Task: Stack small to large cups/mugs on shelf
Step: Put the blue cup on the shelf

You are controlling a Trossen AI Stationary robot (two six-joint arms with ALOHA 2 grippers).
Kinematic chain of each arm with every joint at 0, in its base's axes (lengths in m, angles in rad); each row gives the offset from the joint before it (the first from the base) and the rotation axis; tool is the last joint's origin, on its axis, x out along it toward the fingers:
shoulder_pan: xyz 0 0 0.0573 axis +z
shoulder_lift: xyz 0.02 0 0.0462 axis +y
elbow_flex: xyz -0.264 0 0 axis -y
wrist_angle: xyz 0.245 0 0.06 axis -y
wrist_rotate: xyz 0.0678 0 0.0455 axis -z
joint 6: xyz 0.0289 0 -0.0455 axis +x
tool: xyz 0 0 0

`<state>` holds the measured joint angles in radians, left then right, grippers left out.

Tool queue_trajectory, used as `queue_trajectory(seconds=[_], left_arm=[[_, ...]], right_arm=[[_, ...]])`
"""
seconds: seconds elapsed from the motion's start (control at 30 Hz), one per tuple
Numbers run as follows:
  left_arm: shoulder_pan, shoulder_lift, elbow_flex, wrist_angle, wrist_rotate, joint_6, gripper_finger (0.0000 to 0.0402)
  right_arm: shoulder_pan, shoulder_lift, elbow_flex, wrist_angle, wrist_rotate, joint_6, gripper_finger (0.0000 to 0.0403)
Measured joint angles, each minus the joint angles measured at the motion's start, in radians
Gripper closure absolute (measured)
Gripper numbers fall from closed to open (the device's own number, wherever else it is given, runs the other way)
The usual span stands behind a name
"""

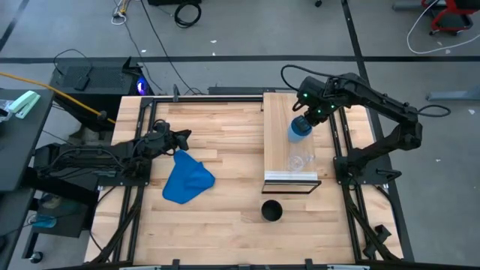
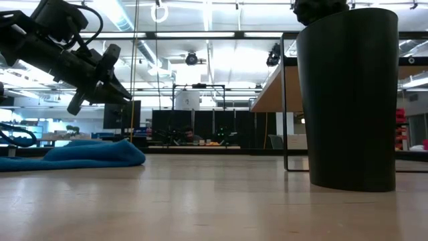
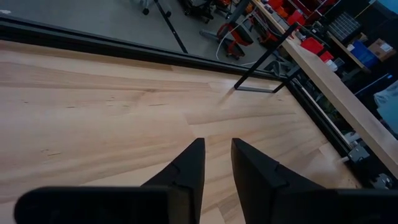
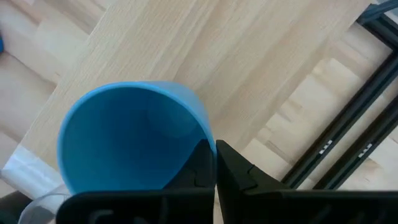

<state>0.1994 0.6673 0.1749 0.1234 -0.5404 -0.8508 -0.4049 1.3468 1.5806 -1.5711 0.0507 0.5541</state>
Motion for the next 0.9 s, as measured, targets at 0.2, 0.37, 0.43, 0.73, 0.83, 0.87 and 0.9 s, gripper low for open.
queue_trajectory(seconds=[0.2, 0.37, 0.43, 0.73, 0.83, 0.87, 0.9], left_arm=[[0.000, 0.000, 0.000, 0.000, 0.000, 0.000, 0.0310], [0.000, 0.000, 0.000, 0.000, 0.000, 0.000, 0.0318], [0.000, 0.000, 0.000, 0.000, 0.000, 0.000, 0.0319], [0.000, 0.000, 0.000, 0.000, 0.000, 0.000, 0.0308], [0.000, 0.000, 0.000, 0.000, 0.000, 0.000, 0.0308], [0.000, 0.000, 0.000, 0.000, 0.000, 0.000, 0.0308], [0.000, 0.000, 0.000, 0.000, 0.000, 0.000, 0.0308]], right_arm=[[-0.001, 0.003, 0.000, 0.000, 0.001, 0.000, 0.0399], [0.002, 0.025, 0.000, 0.000, -0.001, -0.008, 0.0398], [0.002, 0.037, 0.000, 0.001, -0.001, -0.013, 0.0396], [0.002, 0.043, 0.000, 0.000, -0.004, -0.015, 0.0371], [0.002, 0.043, 0.000, 0.000, -0.004, -0.016, 0.0358], [0.002, 0.043, 0.000, 0.000, -0.004, -0.016, 0.0354], [0.002, 0.043, 0.000, 0.000, -0.004, -0.016, 0.0350]])
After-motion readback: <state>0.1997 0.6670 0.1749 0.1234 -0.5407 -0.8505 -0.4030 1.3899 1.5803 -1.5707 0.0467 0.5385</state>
